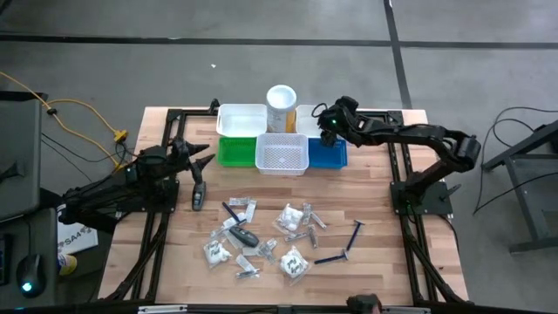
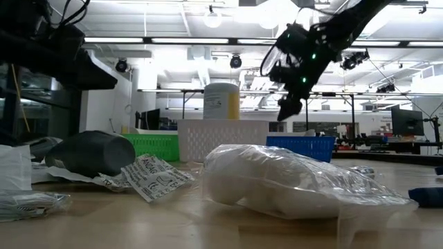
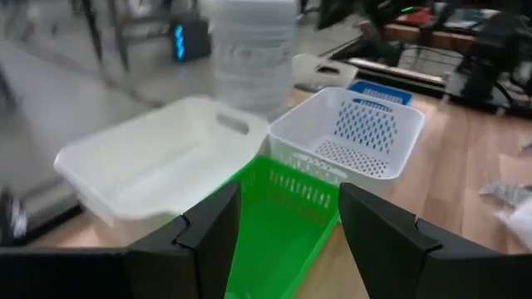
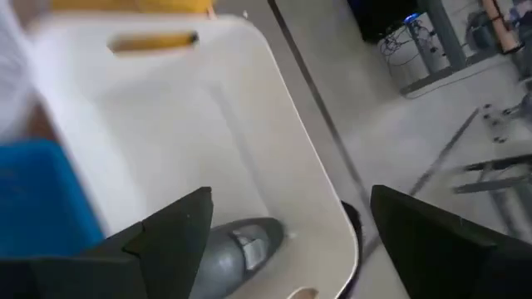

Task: Pick & Place Travel size toiletries
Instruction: Put the black deodorant into the top right white bin

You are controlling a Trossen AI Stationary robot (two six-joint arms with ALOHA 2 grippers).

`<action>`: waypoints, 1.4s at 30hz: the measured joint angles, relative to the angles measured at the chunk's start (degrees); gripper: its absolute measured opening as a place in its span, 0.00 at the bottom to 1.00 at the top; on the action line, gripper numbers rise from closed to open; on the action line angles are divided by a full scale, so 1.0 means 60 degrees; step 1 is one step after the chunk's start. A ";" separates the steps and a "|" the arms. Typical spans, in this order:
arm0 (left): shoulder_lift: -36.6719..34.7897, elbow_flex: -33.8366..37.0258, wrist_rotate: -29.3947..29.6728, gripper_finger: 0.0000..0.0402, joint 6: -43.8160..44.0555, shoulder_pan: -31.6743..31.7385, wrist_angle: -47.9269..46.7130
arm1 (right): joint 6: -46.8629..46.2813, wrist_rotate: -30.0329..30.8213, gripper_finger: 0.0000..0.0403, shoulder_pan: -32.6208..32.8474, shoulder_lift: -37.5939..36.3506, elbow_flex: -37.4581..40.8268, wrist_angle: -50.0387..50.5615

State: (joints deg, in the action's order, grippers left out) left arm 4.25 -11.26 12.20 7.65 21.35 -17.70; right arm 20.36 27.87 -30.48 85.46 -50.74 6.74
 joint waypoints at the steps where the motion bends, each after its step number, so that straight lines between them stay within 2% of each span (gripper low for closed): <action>1: 0.0112 -0.0278 0.0116 0.50 0.0394 0.0002 -0.0414 | -0.0358 -0.0111 0.79 0.0099 -0.0176 0.0000 0.0123; 6: 0.1402 -0.1283 0.0316 0.50 0.2683 -0.0001 -0.1783 | -0.1919 -0.0716 0.77 0.0647 -0.0937 -0.0001 0.0980; 13: 0.4841 -0.2209 -0.0269 0.50 0.5406 -0.0004 -0.3395 | -0.2653 -0.0662 0.77 0.1512 -0.1488 -0.0004 0.1692; 18: 0.7304 -0.3303 -0.0469 0.50 0.6475 -0.0004 -0.5207 | -0.2718 -0.0665 0.77 0.1878 -0.1516 -0.0001 0.1841; 22: 0.8579 -0.4124 -0.0533 0.50 0.6779 -0.0282 -0.5934 | -0.2728 -0.0666 0.77 0.2050 -0.1516 -0.0004 0.2067; 28: 0.9395 -0.4570 -0.0732 0.50 0.6767 -0.0990 -0.6120 | -0.2892 -0.0667 0.77 0.2194 -0.1516 0.0000 0.2427; 32: 0.9534 -0.4570 -0.1230 0.50 0.6702 -0.1017 -0.6144 | -0.2610 -0.0647 0.77 0.2327 -0.1516 0.0000 0.2451; 38: 0.9526 -0.4570 -0.0820 0.51 0.7271 -0.1014 -0.6549 | -0.2343 -0.0662 0.77 0.2353 -0.1516 0.0000 0.2454; 42: 0.9526 -0.4566 -0.0738 0.55 0.7310 -0.1014 -0.6712 | -0.2171 -0.0666 0.77 0.2353 -0.1516 0.0000 0.2552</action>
State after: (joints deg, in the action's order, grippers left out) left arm 61.41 -38.65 7.77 51.50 15.27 -57.97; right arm 7.33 23.88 -16.36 76.36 -50.74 22.05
